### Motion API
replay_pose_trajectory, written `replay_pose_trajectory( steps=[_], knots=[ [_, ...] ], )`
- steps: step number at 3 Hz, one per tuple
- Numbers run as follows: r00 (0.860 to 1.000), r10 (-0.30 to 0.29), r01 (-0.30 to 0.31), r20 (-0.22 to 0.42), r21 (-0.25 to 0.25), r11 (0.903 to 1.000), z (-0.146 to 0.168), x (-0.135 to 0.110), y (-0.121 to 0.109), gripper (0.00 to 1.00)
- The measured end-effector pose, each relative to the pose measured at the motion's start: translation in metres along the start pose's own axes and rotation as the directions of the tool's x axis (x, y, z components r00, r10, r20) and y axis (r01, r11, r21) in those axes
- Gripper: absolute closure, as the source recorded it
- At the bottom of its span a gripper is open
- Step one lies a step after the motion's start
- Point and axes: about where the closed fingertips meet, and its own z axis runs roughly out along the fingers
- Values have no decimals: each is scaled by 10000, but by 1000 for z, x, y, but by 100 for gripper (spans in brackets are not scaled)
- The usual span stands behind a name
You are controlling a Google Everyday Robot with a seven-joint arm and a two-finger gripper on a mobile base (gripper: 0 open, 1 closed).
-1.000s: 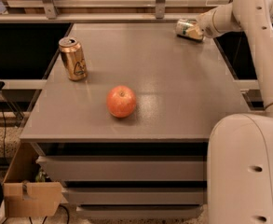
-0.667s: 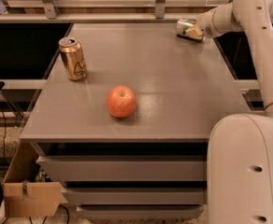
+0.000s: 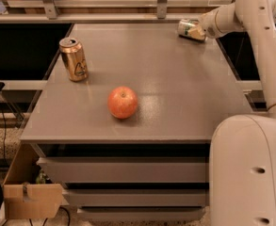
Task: Move 7up can near apple
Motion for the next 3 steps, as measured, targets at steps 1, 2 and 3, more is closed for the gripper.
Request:
replay_pose_trajectory(
  steps=[1,2,3],
  knots=[
    [9998,-217,214,-52,-553,9982,-14,-10,12,43],
    [9987,-499,478,-112,-1411,9888,-35,-22,30,19],
    [9982,-581,538,-170,-1891,9805,-46,-26,40,0]
  ],
)
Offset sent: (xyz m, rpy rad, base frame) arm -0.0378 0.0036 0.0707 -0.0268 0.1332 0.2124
